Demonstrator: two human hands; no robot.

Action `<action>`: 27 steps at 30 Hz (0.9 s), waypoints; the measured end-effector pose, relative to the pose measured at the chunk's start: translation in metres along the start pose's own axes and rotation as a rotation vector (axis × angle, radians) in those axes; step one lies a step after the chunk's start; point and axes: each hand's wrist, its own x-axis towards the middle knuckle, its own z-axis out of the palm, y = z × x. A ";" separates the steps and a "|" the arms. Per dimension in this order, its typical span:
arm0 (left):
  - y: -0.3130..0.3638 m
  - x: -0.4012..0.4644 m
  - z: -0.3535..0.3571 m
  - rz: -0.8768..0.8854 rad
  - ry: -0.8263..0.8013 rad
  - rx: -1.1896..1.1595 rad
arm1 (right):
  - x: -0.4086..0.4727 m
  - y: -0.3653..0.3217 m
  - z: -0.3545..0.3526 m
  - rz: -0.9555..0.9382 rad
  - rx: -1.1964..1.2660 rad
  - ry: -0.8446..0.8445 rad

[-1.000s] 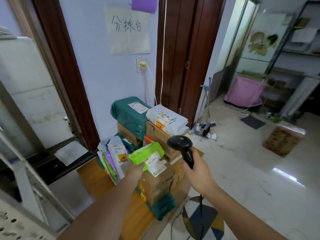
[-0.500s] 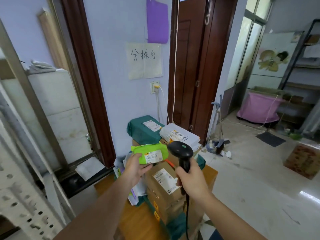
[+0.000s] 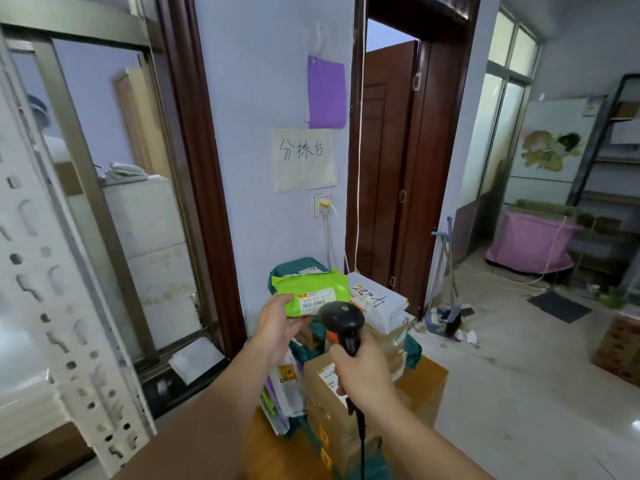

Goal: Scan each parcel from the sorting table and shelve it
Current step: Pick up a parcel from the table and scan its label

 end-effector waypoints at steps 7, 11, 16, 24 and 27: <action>-0.001 -0.001 0.005 -0.008 -0.001 -0.005 | -0.001 -0.003 0.005 0.013 -0.008 -0.011; -0.002 -0.003 0.003 -0.027 0.019 -0.004 | -0.003 -0.002 0.007 0.040 -0.048 -0.048; 0.001 -0.010 0.003 -0.026 0.011 -0.004 | -0.007 -0.003 0.011 0.001 -0.049 -0.020; 0.004 -0.022 0.000 -0.046 -0.023 -0.036 | -0.022 -0.010 0.011 0.014 -0.005 0.042; 0.004 -0.030 -0.002 -0.056 -0.031 -0.046 | -0.031 -0.011 0.011 0.035 -0.003 0.043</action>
